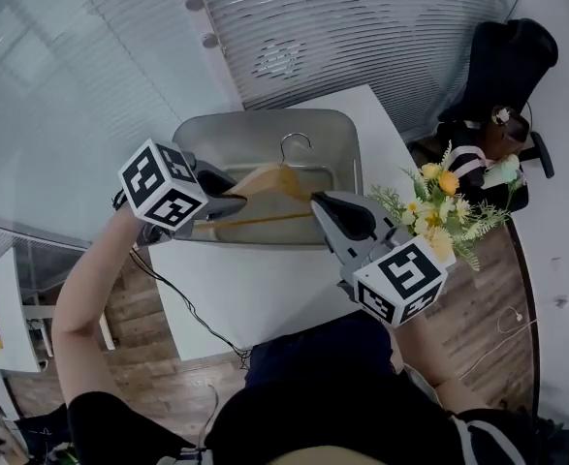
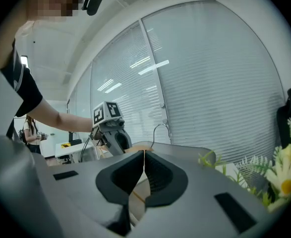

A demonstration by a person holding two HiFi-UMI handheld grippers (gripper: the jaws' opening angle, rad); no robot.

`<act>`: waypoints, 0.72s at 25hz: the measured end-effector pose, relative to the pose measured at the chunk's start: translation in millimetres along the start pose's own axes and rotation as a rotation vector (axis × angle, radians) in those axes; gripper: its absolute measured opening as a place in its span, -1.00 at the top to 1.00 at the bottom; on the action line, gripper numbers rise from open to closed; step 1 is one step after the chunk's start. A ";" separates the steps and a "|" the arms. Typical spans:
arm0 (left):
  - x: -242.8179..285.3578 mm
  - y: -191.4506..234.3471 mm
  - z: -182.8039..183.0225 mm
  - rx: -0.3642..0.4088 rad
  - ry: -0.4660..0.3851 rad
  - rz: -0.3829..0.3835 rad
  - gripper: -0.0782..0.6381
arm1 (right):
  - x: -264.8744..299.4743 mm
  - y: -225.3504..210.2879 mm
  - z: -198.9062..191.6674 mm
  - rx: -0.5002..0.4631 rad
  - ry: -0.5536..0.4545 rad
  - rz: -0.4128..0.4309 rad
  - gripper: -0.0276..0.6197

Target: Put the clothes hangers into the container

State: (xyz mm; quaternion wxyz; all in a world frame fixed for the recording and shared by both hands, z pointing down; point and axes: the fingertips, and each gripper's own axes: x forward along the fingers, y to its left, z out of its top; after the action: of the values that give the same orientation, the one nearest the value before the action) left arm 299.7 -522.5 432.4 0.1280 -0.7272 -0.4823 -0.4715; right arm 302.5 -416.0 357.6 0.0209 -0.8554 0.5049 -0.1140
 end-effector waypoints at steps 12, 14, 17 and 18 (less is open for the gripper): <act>26.5 27.5 -11.1 -0.237 0.106 -0.233 0.63 | 5.7 -5.8 5.2 -0.008 -0.001 0.017 0.82; 28.4 36.2 -15.2 -0.301 0.100 -0.232 0.62 | 7.8 -5.0 6.5 -0.010 -0.002 0.023 0.82; 35.1 55.0 -26.7 -0.372 0.125 -0.172 0.60 | 10.5 -4.1 7.5 -0.014 0.000 0.032 0.82; 39.2 61.5 -32.4 -0.389 0.148 -0.145 0.58 | 10.9 -3.8 7.2 -0.015 0.000 0.037 0.82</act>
State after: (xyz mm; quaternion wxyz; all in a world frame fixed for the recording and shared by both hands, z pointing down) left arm 335.6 -551.3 497.6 -0.0136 -0.6648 -0.4227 -0.6157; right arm 312.4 -424.2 353.1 0.0164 -0.8461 0.5213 -0.1100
